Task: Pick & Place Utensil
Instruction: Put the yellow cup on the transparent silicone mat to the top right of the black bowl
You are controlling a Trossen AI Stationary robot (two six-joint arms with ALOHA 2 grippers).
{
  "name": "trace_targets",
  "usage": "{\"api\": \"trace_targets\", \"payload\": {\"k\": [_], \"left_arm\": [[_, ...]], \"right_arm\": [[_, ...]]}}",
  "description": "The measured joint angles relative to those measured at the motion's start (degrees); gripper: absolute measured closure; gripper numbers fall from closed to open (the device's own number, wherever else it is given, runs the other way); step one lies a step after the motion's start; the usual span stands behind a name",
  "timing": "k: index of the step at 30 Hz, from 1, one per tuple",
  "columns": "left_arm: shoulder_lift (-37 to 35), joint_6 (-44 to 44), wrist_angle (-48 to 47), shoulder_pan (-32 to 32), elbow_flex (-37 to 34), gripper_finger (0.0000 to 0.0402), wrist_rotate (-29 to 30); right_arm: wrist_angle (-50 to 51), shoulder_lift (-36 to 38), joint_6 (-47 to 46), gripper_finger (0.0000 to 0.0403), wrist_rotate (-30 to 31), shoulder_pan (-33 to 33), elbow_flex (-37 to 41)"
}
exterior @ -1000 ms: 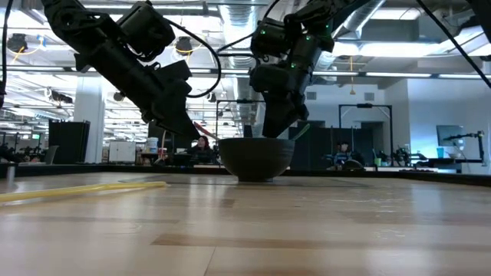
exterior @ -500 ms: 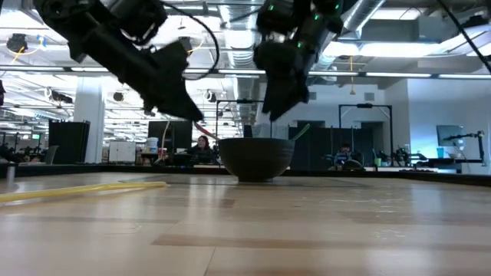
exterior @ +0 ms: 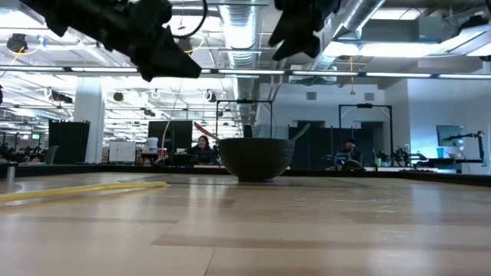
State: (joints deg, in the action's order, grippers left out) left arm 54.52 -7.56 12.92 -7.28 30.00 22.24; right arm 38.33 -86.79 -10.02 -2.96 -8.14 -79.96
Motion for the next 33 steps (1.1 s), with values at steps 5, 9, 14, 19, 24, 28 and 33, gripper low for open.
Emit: {"api": "trace_targets", "payload": {"k": [5, 9, 14, 19, 24, 28, 33], "left_arm": [[-2.36, 0.01, 0.01, -0.68, 0.00, 0.0304, -0.03], [-4.03, -0.21, -0.07, -0.74, 0.00, 0.0304, -0.02], [-6.01, -0.39, -0.47, -3.31, 0.00, 0.0304, 0.00], [-6.30, -0.52, -0.72, -8.23, 0.00, 0.0304, 0.00], [-6.10, -2.30, -0.93, -13.82, 0.00, 0.0304, -0.17], [-6.10, -2.57, -0.91, -17.48, 0.00, 0.0304, -0.13], [-6.08, -5.50, -0.91, -20.36, 0.00, 0.0304, -0.08]], "right_arm": [[0.07, 1.06, -3.72, 0.0204, 0.00, 1.87, 0.00], [0.33, 1.06, -3.29, 0.0204, 0.00, 3.17, 0.00], [0.66, 1.03, -3.13, 0.0203, 0.04, 5.51, 0.00], [0.70, 1.03, -2.14, 0.0205, 0.01, 9.11, 0.00], [0.77, 1.28, 2.42, 0.0202, 0.03, 13.01, 0.00], [0.88, 2.11, 4.16, 0.0203, 0.25, 15.08, -0.04], [-2.32, 4.92, 7.42, 0.0206, 0.76, 16.27, 4.81]]}}
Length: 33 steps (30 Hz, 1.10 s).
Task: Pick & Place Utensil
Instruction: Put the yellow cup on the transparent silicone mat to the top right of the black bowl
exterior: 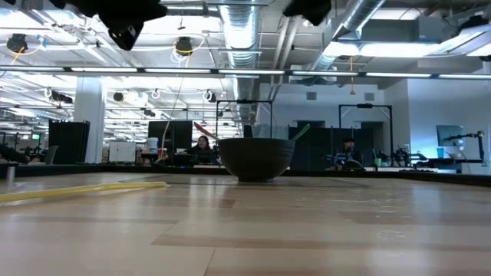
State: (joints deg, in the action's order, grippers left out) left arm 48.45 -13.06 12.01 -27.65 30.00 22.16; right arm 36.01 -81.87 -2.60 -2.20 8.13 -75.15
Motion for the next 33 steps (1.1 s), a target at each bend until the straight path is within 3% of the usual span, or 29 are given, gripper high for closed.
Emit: {"api": "trace_targets", "payload": {"k": [5, 13, 18, 26, 33], "left_arm": [[-0.01, -1.37, -0.01, -0.48, 0.00, 0.0304, 0.04], [-0.61, -6.72, 0.00, 2.55, 0.02, 0.0308, 2.24], [-0.61, -5.57, -2.93, 3.39, 2.13, 0.0318, 2.22], [1.87, -2.82, -18.97, 3.27, 12.78, 0.0323, 3.13], [8.82, -6.36, -44.58, 3.27, 25.96, 0.0323, 3.77]], "right_arm": [[-4.19, 5.19, -0.09, 0.0206, -0.09, -0.33, 7.66], [-22.36, 15.38, 2.56, 0.0204, 0.73, -3.30, 21.14], [-28.54, 15.91, 2.57, 0.0207, 0.75, -5.48, 23.27], [-38.77, 13.27, 2.57, 0.0204, 0.77, -6.02, 23.11], [-42.10, 9.16, 2.59, 0.0208, 0.75, -6.02, 23.25]]}}
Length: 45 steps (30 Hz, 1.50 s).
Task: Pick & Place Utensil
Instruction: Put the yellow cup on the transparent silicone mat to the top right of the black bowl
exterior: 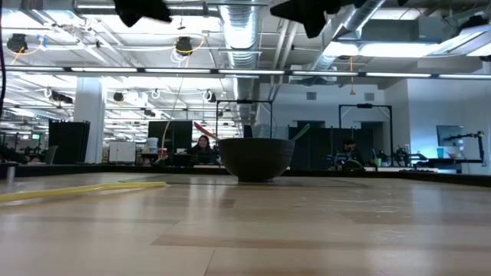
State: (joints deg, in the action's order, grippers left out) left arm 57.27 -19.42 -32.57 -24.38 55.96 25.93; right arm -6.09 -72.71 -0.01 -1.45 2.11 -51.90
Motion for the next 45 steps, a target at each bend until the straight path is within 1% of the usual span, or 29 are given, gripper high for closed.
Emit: {"api": "trace_targets", "payload": {"k": [2, 4, 6, 8, 11, 14, 18, 20, 27, 29, 33, 40, 45], "left_arm": [[1.57, -4.14, -7.15, 0.00, 2.01, 0.0323, 0.04], [2.63, -8.08, -11.31, 0.02, 3.20, 0.0323, -1.38], [3.00, -12.09, -14.44, 0.00, 3.30, 0.0323, -4.86], [3.27, -16.68, -15.65, 0.00, 3.37, 0.0323, -9.79], [3.43, -21.54, -21.21, -0.55, 3.37, 0.0323, -17.17], [3.91, -27.83, -29.65, -2.04, 3.35, 0.0323, -20.24], [4.47, -38.47, -35.21, -3.86, 3.35, 0.0323, -23.21], [4.61, -43.87, -34.77, -4.90, 3.35, 0.0323, -25.28], [6.79, -58.69, -34.96, -9.31, 3.35, 0.0323, -32.38], [8.05, -61.72, -34.92, -10.82, 3.35, 0.0323, -34.25], [10.56, -63.92, -34.94, -13.27, 3.35, 0.0323, -36.95], [14.34, -66.58, -34.53, -15.23, 3.35, 0.0323, -37.03], [14.79, -66.60, -34.48, -15.32, 3.32, 0.0323, -37.42]], "right_arm": [[-1.20, -1.65, 0.00, 0.0208, 0.02, 0.00, -0.11], [-1.64, -3.28, 0.00, 0.0208, 0.02, -0.04, 0.04], [-3.55, -5.03, 0.00, 0.0209, 0.31, -0.09, -0.02], [-5.36, -6.81, 0.00, 0.0210, 0.77, -0.22, -0.19], [-7.01, -9.26, -0.01, 0.0213, 1.76, -0.45, -0.29], [-11.41, -11.97, -0.02, 0.0217, 1.85, -0.93, -0.74], [-14.84, -14.70, 0.00, 0.0223, 1.81, -1.70, -0.70], [-13.81, -14.93, -0.01, 0.0227, 1.75, -2.11, -0.64], [-11.05, -13.72, -0.67, 0.0238, 1.67, -3.30, -0.66], [-10.73, -13.49, -1.85, 0.0241, 1.64, -3.30, -0.66], [-9.19, -13.49, -1.97, 0.0246, 1.46, -3.28, -0.66], [-8.89, -13.49, -1.97, 0.0252, 1.46, -3.28, -0.66], [-8.93, -13.49, -1.97, 0.0256, 1.46, -3.28, -0.66]]}}
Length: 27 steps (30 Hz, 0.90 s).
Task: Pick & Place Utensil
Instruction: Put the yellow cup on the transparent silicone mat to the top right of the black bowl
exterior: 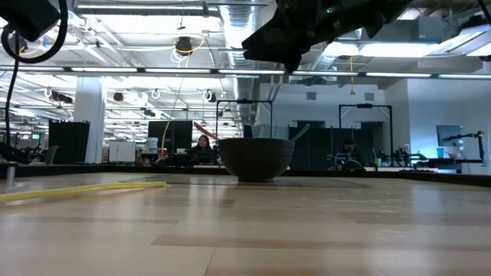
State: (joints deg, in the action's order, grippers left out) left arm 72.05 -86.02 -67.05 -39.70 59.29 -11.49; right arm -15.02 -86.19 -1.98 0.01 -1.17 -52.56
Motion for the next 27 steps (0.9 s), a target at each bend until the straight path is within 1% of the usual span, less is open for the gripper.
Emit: {"api": "trace_targets", "payload": {"k": [8, 18, 24, 27], "left_arm": [[-2.36, -3.03, 0.11, 0.00, 0.00, 0.0323, -0.78], [-2.56, -4.88, 0.63, 0.02, 0.00, 0.0323, -0.40], [-2.56, -4.92, 0.63, -2.27, 0.00, 0.0323, 5.81], [-2.56, -5.40, 0.63, -3.84, 0.00, 0.0323, 6.43]], "right_arm": [[0.00, 0.00, 0.00, 0.0261, 0.00, 0.00, 0.00], [0.00, 0.00, 0.00, 0.0264, 0.00, 0.00, 0.00], [0.01, -0.01, 0.00, 0.0266, 0.00, 0.00, 0.00], [0.02, -0.02, 0.00, 0.0266, 0.01, 0.00, 0.00]]}}
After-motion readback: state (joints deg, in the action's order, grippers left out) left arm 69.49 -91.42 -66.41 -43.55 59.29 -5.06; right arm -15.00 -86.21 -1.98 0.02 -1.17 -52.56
